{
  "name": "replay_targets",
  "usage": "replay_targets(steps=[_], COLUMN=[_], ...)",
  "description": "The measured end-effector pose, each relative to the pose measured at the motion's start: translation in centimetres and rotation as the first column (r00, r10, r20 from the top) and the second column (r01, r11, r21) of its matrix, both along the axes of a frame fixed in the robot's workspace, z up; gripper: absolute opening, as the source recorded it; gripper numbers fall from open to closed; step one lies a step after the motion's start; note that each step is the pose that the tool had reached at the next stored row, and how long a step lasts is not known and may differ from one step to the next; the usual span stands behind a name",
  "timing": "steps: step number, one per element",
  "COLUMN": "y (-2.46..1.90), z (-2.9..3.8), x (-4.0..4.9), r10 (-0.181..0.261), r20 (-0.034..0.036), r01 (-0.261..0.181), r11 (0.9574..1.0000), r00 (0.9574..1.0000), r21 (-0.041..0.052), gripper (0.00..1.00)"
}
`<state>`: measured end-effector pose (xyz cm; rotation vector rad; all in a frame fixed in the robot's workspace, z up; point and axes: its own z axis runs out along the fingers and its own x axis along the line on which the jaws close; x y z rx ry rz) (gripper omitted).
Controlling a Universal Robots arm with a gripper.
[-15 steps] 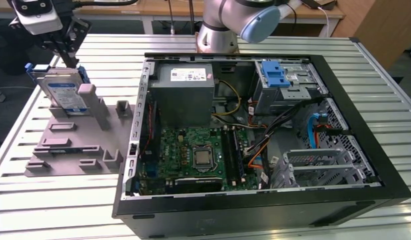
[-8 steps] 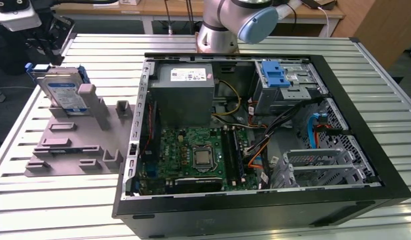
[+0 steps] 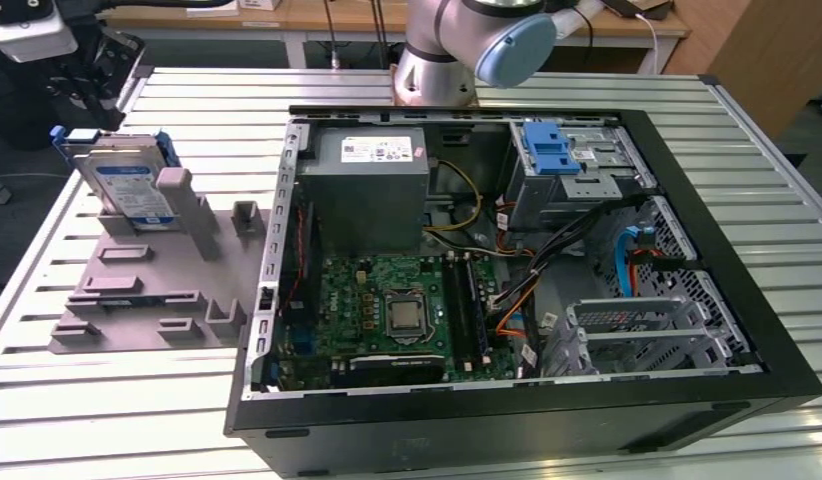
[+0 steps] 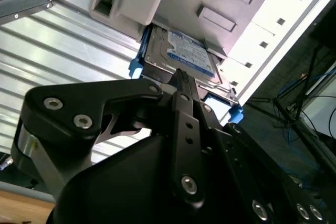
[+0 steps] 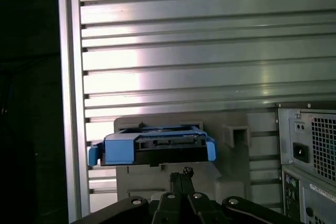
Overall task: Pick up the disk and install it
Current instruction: 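Reach for the disk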
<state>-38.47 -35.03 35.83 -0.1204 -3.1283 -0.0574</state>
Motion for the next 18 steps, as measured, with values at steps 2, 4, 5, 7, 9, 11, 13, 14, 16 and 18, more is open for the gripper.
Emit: replay_targets(steps=[2, 4, 5, 7, 9, 11, 13, 14, 16, 18], y=[0.04, 0.1, 0.14, 0.24, 0.4, 0.67, 0.95, 1.09, 1.21, 1.21], z=[-0.01, -0.02, -0.02, -0.03, -0.03, -0.04, -0.04, -0.05, -0.06, -0.07], x=[-0.42, -0.84, -1.05, -1.49, -1.86, -2.16, -2.47, -2.66, -3.05, -3.24], r10=[0.0, 0.0, 0.0, 0.0, 0.0, 0.0, 0.0, 0.0, 0.0, 0.0], r20=[0.0, 0.0, 0.0, 0.0001, 0.0, 0.0001, 0.0, 0.0, 0.0, 0.0001], r01=[0.0, 0.0, 0.0, 0.0, 0.0, 0.0, 0.0, 0.0, 0.0, 0.0], r11=[1.0, 1.0, 1.0, 1.0, 1.0, 1.0, 1.0, 1.0, 1.0, 1.0], r00=[1.0, 1.0, 1.0, 1.0, 1.0, 1.0, 1.0, 1.0, 1.0, 1.0], r21=[0.0, 0.0, 0.0, 0.0001, 0.0, 0.0001, 0.0, 0.0, 0.0, 0.0001], gripper=[0.11, 0.11, 0.11, 0.11, 0.11, 0.11, 0.11, 0.11, 0.11, 0.11])
